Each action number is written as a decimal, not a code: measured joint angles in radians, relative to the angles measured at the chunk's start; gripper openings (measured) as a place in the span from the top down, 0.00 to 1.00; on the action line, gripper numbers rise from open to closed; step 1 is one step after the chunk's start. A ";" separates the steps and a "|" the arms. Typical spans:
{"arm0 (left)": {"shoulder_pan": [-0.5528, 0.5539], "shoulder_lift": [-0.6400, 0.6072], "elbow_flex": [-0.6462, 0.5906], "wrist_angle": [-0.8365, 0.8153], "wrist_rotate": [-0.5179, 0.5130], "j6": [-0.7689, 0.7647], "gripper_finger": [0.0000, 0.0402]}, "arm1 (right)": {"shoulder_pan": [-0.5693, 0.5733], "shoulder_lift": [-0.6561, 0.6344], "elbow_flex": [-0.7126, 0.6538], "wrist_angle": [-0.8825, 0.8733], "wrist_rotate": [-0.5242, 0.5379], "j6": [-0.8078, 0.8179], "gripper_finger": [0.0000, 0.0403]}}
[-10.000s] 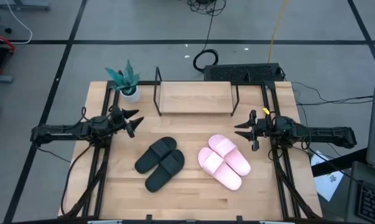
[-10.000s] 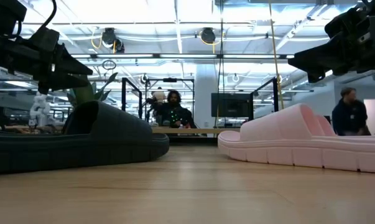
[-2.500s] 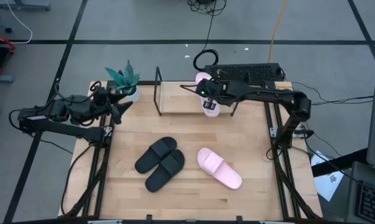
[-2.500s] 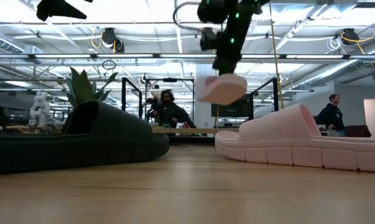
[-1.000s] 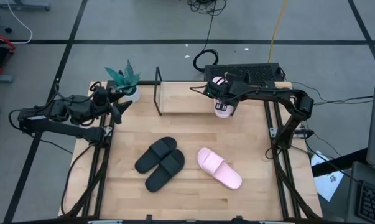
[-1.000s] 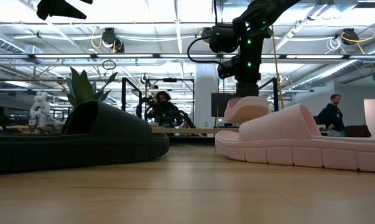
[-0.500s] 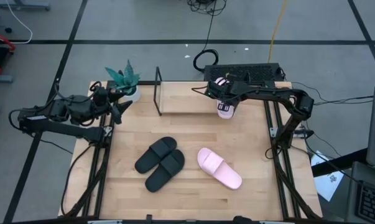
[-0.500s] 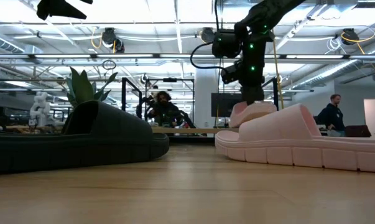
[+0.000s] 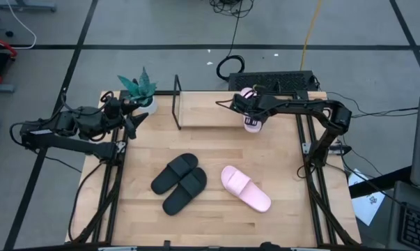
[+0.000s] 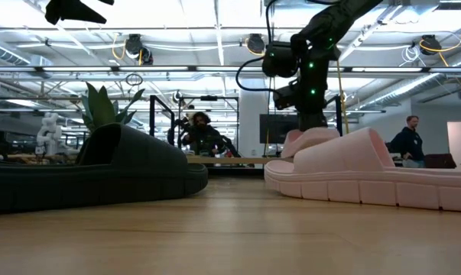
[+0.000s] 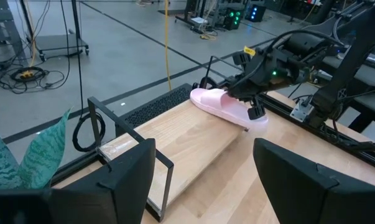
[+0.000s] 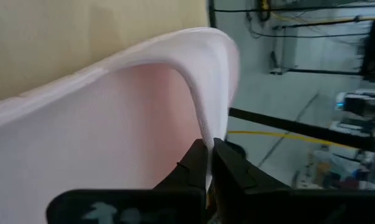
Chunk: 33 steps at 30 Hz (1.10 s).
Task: Pick and place slides into the shelf
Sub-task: Put the right pink slipper on the shelf
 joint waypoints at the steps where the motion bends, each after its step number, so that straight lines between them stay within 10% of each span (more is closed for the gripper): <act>1: 0.000 0.000 0.000 0.000 0.000 0.000 0.32 | 0.000 -0.001 0.000 0.007 0.006 -0.012 1.00; 33: 0.000 0.000 0.000 0.002 0.000 0.000 0.32 | 0.001 -0.019 -0.081 0.052 -0.007 -0.012 1.00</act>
